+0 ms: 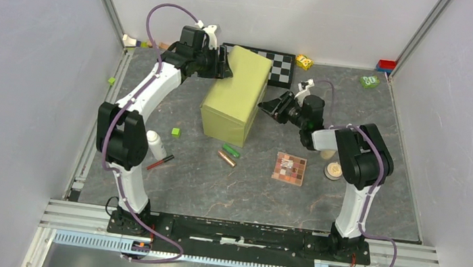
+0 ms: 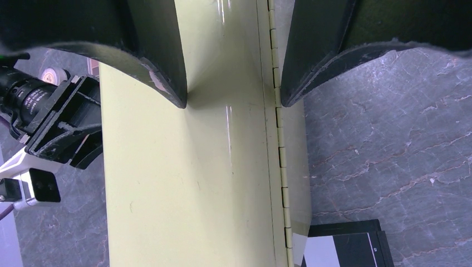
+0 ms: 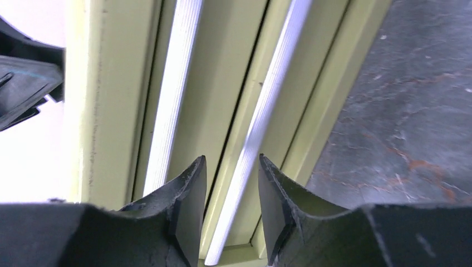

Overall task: Organize the makeup
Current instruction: Open the drawer in the storage box.

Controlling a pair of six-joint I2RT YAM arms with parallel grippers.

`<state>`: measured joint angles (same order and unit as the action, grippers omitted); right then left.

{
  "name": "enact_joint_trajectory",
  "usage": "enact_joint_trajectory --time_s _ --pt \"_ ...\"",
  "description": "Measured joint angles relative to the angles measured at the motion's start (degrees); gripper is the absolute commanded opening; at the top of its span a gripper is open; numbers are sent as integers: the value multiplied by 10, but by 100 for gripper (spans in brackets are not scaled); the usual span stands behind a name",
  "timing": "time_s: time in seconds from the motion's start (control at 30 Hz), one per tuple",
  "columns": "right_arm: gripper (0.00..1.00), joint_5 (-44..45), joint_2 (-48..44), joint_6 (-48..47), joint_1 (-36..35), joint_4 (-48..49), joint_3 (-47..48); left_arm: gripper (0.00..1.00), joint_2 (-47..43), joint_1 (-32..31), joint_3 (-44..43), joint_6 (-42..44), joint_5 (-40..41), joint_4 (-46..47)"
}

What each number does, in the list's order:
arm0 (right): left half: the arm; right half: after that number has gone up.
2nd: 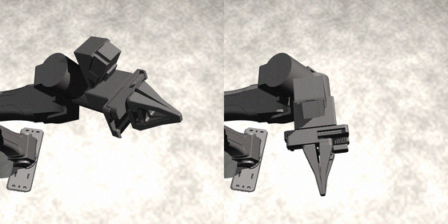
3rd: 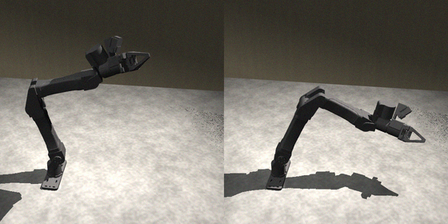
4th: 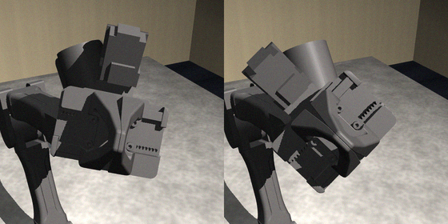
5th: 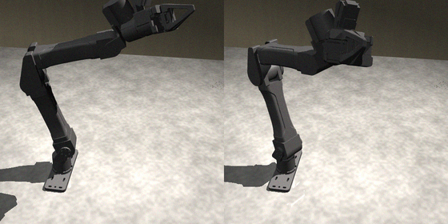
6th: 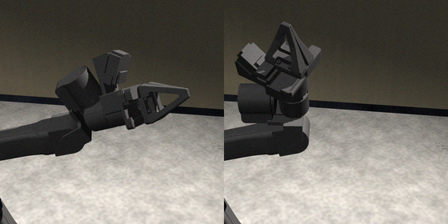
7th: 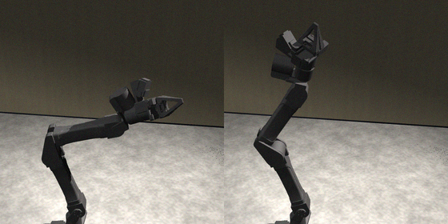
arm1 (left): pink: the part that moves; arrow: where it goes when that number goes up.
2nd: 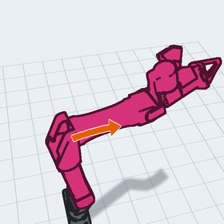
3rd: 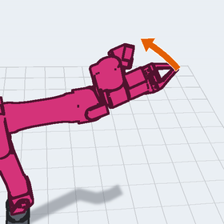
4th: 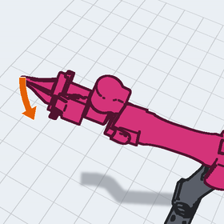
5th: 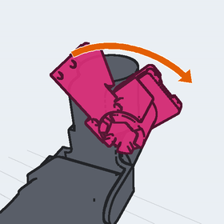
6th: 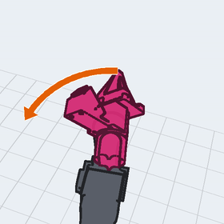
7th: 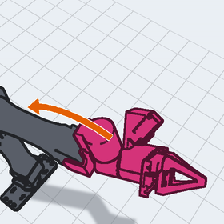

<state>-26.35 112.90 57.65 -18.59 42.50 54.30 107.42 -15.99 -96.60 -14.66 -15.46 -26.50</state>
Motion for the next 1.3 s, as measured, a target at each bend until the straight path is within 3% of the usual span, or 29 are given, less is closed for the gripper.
enact_joint_trajectory --time_s 0.23,0.37,0.5,0.67,0.8,0.97,1.3 --pt "42 -36 41 56 0 71 7 67 0 0 0 0 -1 0" --pt "52 -37 48 61 0 60 15 67 0 0 0 0 -1 0" --pt "54 -44 64 68 -2 60 38 67 0 0 0 0 -1 0" --pt "39 -53 90 84 -4 68 57 67 0 0 0 0 -1 0" --pt "33 -61 106 95 -5 68 66 67 0 0 -1 0 -1 0" --pt "2 -74 124 128 -4 90 73 67 1 0 -2 0 -1 -2" --pt "0 -80 132 149 1 108 69 64 2 2 -3 0 -1 -2"
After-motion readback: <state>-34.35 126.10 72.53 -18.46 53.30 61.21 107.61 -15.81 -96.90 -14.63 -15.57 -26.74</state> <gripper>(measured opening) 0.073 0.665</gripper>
